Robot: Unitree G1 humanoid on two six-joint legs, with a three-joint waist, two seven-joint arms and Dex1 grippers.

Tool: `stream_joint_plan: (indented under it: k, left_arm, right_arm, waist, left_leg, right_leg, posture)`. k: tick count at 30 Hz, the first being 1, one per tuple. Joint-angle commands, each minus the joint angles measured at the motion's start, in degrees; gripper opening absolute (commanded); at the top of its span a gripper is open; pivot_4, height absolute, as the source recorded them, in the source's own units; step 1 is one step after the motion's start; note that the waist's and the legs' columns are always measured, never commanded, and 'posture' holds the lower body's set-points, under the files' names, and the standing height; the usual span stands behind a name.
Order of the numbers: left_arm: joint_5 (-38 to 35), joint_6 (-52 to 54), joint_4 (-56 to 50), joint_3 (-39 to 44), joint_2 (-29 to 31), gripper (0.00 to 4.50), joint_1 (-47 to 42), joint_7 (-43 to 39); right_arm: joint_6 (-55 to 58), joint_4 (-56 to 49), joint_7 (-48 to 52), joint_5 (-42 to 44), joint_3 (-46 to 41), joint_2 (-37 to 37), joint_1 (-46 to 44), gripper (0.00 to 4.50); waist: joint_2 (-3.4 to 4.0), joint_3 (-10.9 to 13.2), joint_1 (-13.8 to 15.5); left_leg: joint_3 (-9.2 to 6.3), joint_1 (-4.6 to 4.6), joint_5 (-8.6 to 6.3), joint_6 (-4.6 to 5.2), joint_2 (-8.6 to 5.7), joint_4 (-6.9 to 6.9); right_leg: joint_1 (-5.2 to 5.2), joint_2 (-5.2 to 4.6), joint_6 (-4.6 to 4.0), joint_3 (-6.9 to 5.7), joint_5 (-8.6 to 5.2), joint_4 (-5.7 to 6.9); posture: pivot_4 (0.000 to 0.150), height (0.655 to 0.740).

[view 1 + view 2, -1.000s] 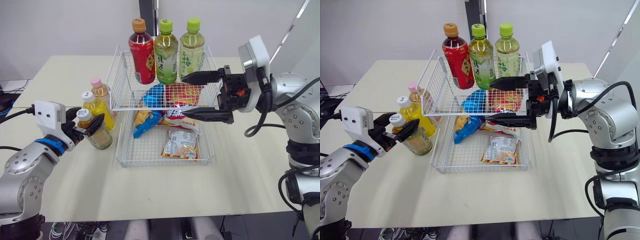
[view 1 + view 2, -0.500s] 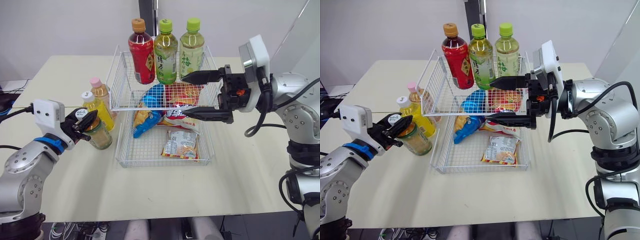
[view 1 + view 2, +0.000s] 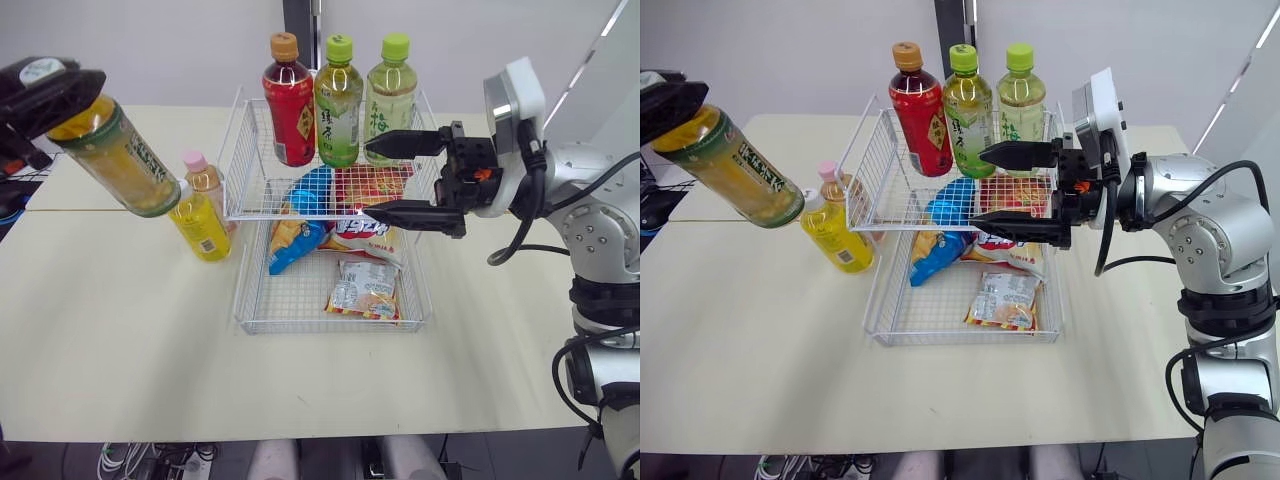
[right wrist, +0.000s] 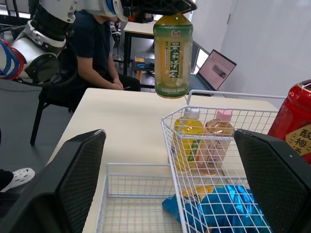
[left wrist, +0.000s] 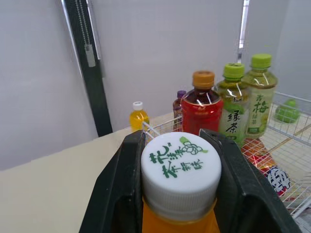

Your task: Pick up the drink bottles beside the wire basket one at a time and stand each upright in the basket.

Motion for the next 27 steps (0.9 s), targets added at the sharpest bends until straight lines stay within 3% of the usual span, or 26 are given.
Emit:
stream_joint_plan:
  k: [1,4,10,18,27]
  left_arm:
    - [-1.2,-1.8,5.5,-6.5,3.6,1.36,-15.2,-3.8]
    - [0.4,-1.1,9.7,-14.1,0.5,1.36,-27.9,-6.3]
    - [4.5,-0.7,16.1,-22.6,-9.3,1.36,-42.6,-11.3]
    - [8.9,-2.7,16.1,-28.7,-25.5,1.36,-41.9,-16.1]
    - [23.5,-14.5,22.4,-38.3,-39.5,1.36,-42.3,-20.8]
  right_arm:
    - [-1.2,-1.1,-1.1,0.4,-2.8,-0.7,-0.9,4.5]
    - [-1.2,-1.8,-1.6,0.1,-3.4,-1.6,0.1,4.5]
    - [-0.7,-3.2,-4.2,0.1,-5.4,-3.3,0.8,4.5]
    - [2.4,-8.6,-9.3,1.8,-9.7,-7.4,5.1,4.5]
    - [6.8,-16.4,-17.4,5.4,-15.9,-10.2,10.9,4.5]
  waist:
    - [-0.05,0.0,0.0]
    - [-0.02,0.0,0.0]
    - [0.03,0.0,0.1]
    - [0.11,0.1,-0.1]
    - [0.19,0.1,-0.2]
  left_leg:
    - [-0.03,-0.03,0.0,0.0,0.01,0.0]
    - [0.09,-0.05,0.0,-0.01,-0.02,-0.02]
    - [0.06,-0.07,0.0,-0.01,-0.03,0.01]
    - [0.14,-0.07,0.0,-0.01,-0.04,0.01]
    - [0.18,-0.06,0.01,0.0,-0.09,0.05]
  right_leg:
    - [-0.01,0.04,0.15,-0.02,-0.08,-0.02]
    - [0.0,-0.02,0.21,0.08,-0.06,-0.17]
    - [-0.01,-0.01,0.23,0.02,-0.06,-0.07]
    - [-0.05,-0.03,0.08,0.13,0.03,0.02]
    - [-0.12,-0.02,-0.04,0.23,0.1,0.2]
  posture:
    - [0.15,0.74]
    - [0.15,0.74]
    - [0.15,0.74]
    - [0.15,0.74]
    - [0.15,0.74]
